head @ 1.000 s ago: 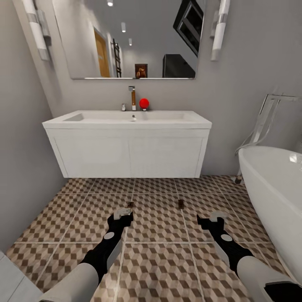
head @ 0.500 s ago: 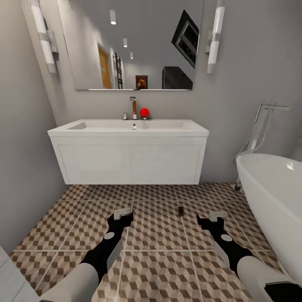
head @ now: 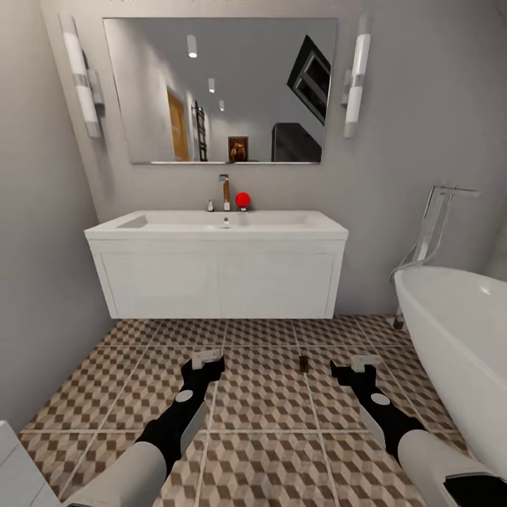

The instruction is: Take the four mousetraps from the cabinet in the bathroom and place them on the bathroom floor. Make sure all four end up on the same floor surface, and ensure that at least two of them are either under or directly next to the same bathroom sink.

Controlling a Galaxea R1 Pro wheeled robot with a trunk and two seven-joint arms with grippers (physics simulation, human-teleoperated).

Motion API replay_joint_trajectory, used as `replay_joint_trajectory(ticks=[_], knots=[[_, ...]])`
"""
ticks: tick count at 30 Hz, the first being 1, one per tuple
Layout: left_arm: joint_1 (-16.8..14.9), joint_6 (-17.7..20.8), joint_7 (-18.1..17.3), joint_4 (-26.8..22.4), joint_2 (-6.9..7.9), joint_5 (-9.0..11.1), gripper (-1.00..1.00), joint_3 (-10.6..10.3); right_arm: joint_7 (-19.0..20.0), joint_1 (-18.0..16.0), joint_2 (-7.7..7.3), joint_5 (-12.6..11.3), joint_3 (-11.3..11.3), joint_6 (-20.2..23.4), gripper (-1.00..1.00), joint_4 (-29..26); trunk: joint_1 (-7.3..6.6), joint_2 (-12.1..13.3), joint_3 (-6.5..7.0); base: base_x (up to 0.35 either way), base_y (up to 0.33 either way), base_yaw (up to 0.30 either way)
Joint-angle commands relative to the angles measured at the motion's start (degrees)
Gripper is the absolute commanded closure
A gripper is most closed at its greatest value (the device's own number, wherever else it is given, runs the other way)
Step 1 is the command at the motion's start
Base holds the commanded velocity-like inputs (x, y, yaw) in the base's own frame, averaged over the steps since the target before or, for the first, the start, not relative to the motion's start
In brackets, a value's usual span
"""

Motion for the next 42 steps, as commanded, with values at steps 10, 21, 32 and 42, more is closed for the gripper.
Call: replay_joint_trajectory(ticks=[10, 21, 32, 42], knots=[[0.0, -0.2, 0.4, 0.1, 0.04, 0.6, -1.0, -0.5, -0.1, 0.0, -0.04, -0.6, 0.5, -0.2, -1.0, 0.0, -2.21, 4.0, 1.74, 0.0, 0.0, 0.0], [0.0, -0.2, 0.4, 0.1, 0.04, 0.7, -1.0, -0.5, -0.1, 0.0, -0.04, -0.7, 0.5, -0.2, -1.0, 0.1, -4.63, 8.4, 3.72, 0.0, 0.0, 0.0], [0.0, -0.2, 0.4, 0.1, 0.04, 0.7, -1.0, -0.5, -0.1, 0.0, -0.04, -0.7, 0.5, -0.2, -1.0, 0.1, -7.05, 12.8, 5.69, 0.0, 0.0, 0.0], [0.0, -0.2, 0.4, 0.1, 0.04, 1.0, -1.0, -0.5, -0.1, 0.0, -0.04, -0.8, 0.5, -0.2, -1.0, 0.1, -9.24, 16.8, 7.49, 0.0, 0.0, 0.0]])
